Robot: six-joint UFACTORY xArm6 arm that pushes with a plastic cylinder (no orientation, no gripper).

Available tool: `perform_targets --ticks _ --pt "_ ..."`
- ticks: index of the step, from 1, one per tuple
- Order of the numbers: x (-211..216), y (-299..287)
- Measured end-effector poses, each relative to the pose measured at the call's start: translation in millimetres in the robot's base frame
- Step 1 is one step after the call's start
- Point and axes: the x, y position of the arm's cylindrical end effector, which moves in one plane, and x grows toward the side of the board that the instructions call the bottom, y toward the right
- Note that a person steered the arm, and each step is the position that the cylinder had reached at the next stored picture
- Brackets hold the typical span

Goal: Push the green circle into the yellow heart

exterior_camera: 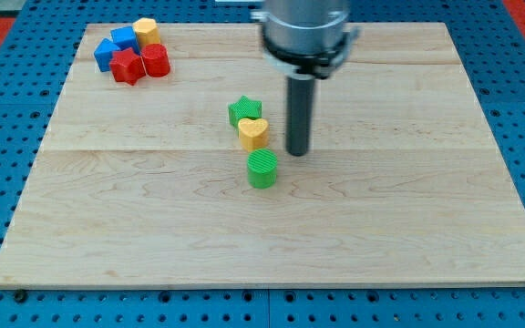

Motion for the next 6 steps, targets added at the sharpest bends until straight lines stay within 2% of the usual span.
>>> perform_targets --ticks 2,4,6 --pt "60.2 3.9" --pt "70.7 -43.5" --pt "55.3 -43.5"
